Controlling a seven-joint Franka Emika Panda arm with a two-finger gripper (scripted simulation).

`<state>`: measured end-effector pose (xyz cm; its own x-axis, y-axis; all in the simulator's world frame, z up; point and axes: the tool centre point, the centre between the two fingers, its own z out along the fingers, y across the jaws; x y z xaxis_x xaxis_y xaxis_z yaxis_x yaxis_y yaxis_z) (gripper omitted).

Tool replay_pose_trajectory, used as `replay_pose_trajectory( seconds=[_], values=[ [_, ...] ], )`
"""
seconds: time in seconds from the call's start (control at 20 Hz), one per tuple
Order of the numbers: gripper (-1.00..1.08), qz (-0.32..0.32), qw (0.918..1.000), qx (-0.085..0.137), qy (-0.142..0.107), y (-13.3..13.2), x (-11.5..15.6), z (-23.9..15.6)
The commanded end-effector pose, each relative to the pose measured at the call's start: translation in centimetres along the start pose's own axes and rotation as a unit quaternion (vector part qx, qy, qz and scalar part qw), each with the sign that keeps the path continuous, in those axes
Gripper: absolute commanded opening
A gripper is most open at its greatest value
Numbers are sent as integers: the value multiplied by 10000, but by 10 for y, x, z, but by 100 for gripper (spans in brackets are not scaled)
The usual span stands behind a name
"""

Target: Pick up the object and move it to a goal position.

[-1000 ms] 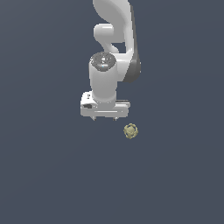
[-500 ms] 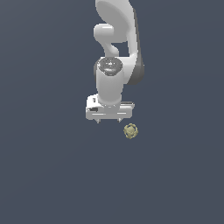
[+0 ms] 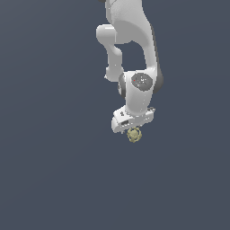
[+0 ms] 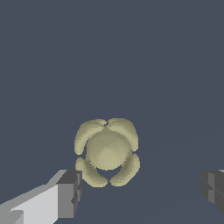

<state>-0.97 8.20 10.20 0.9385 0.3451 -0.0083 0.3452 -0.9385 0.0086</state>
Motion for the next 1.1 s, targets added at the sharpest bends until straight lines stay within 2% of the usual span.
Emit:
replay_pose_trajectory(
  seconds=[0.0,0.15,0.4,1.05],
  values=[
    [100,-235,9997,25,30,-15,3,8],
    [100,-356,9994,40,42,-24,5,12],
    [100,-328,9994,39,33,-23,4,15],
    [100,-363,9993,42,42,-25,5,62]
  ],
)
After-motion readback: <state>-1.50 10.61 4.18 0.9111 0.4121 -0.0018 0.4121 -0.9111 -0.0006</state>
